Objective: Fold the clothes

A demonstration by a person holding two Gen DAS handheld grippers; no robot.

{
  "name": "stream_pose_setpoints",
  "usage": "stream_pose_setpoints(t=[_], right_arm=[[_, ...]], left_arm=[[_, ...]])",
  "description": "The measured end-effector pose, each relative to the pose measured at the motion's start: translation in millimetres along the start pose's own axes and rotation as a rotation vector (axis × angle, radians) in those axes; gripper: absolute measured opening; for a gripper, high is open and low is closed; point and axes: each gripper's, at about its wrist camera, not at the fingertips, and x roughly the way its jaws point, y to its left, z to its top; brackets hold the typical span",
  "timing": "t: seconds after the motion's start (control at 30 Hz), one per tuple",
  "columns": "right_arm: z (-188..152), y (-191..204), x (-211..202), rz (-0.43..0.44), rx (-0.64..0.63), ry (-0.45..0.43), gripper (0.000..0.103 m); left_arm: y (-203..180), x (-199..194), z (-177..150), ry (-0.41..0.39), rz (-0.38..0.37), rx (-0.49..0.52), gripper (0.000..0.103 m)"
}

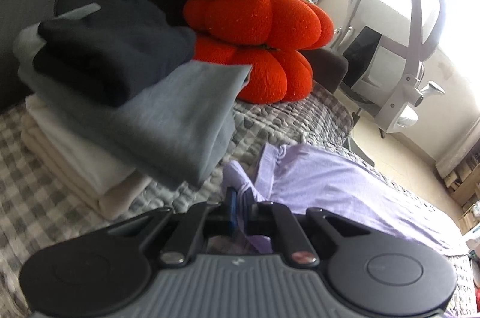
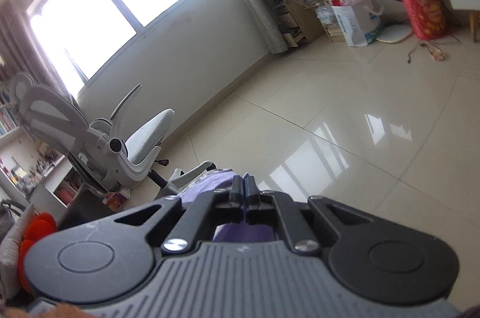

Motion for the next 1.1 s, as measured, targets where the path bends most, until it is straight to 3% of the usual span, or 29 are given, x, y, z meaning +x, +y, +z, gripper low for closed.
stream_pose_setpoints(t=[0.33, 0.63, 1.1], right_arm=[[26.1, 40.4, 97.5, 0.012, -0.061, 0.021, 0.003], [38.8, 48.4, 201.6, -0.081, -0.039, 0.143, 0.003], [40.5, 72.4, 264.2, -0.137, -0.062, 0.166, 0.003]], left_arm=[[-32.9, 23.9, 41.5, 0.064, 0.049, -0.036, 0.004], [-72.1, 93.6, 71.8, 0.133, 0.133, -0.002, 0.004], [-81.9, 177.8, 88.2, 0.239, 0.226, 0.012, 0.005]])
